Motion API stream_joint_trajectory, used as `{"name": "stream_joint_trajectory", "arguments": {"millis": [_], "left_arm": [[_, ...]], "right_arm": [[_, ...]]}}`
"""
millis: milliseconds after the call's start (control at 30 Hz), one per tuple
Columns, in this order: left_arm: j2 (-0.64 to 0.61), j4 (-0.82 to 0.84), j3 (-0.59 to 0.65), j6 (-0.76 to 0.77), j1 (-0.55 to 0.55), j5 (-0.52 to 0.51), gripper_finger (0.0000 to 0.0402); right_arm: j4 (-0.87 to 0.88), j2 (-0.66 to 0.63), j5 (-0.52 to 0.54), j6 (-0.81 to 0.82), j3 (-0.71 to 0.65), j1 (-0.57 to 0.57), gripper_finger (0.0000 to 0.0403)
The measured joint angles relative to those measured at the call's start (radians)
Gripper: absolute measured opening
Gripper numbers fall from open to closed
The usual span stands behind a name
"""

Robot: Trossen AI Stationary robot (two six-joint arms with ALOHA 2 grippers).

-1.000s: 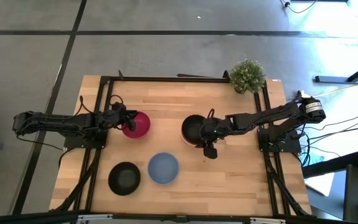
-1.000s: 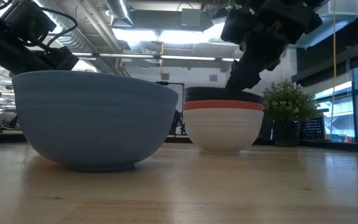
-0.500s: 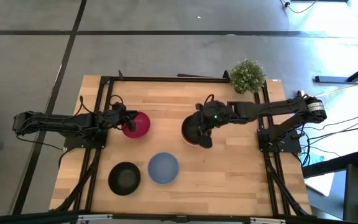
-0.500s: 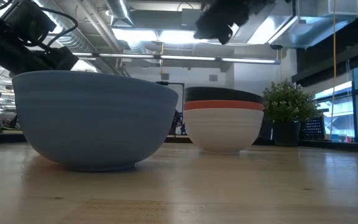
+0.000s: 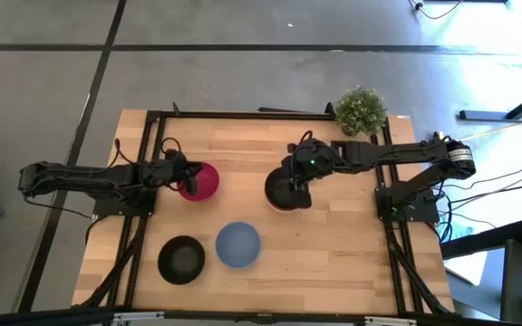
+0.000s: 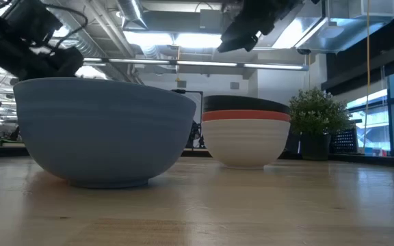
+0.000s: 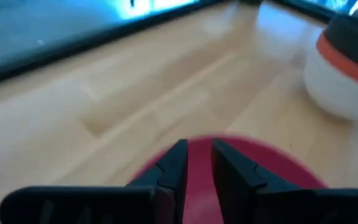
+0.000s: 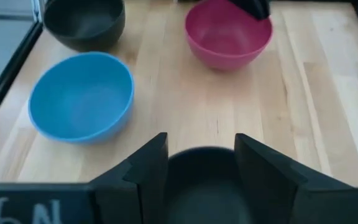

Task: Nest bowls inside each other
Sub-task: Stack the red bowl on top of the black bowl

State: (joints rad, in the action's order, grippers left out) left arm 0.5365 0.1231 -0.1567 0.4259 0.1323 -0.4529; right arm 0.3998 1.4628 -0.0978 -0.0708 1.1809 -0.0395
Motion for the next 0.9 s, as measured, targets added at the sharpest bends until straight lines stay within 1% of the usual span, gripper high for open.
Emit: {"name": "stream_joint_trajectory", "arguments": {"millis": [100, 167, 233, 300, 433, 500, 600, 700, 767, 833, 900], "left_arm": [[0.000, 0.001, -0.062, -0.033, 0.003, -0.050, 0.0078], [0.000, 0.011, -0.114, -0.061, 0.012, -0.062, 0.0092], [0.000, 0.055, -0.175, -0.065, 0.025, -0.060, 0.0108], [0.000, 0.155, -0.246, -0.045, 0.036, -0.050, 0.0124], [0.000, 0.461, -0.418, -0.008, 0.057, 0.018, 0.0147], [0.000, 0.562, -0.493, 0.009, 0.065, 0.065, 0.0151], [-0.001, 0.668, -0.581, 0.010, 0.078, 0.148, 0.0150], [0.000, 0.787, -0.629, 0.010, 0.092, 0.192, 0.0150], [0.013, 0.874, -0.634, 0.011, 0.104, 0.199, 0.0149], [0.027, 0.952, -0.630, 0.010, 0.122, 0.193, 0.0149], [0.041, 0.976, -0.619, 0.010, 0.136, 0.177, 0.0149]], "right_arm": [[0.019, 0.000, 0.000, -0.018, 0.000, 0.000, 0.0186], [0.028, 0.000, 0.000, -0.020, 0.000, -0.004, 0.0186], [0.038, 0.000, 0.000, -0.020, 0.000, -0.012, 0.0186], [0.044, 0.000, 0.000, -0.021, 0.000, -0.024, 0.0186], [0.049, 0.000, 0.000, -0.045, 0.000, -0.048, 0.0186], [0.042, 0.000, 0.000, -0.046, 0.000, -0.064, 0.0186], [0.029, 0.000, 0.000, -0.038, 0.000, -0.092, 0.0186], [-0.002, 0.000, 0.000, -0.010, -0.001, -0.118, 0.0186], [-0.030, 0.000, 0.000, 0.015, -0.001, -0.133, 0.0186], [-0.066, 0.000, 0.000, 0.038, -0.001, -0.143, 0.0186], [-0.108, 0.000, 0.000, 0.049, -0.001, -0.153, 0.0186]]}}
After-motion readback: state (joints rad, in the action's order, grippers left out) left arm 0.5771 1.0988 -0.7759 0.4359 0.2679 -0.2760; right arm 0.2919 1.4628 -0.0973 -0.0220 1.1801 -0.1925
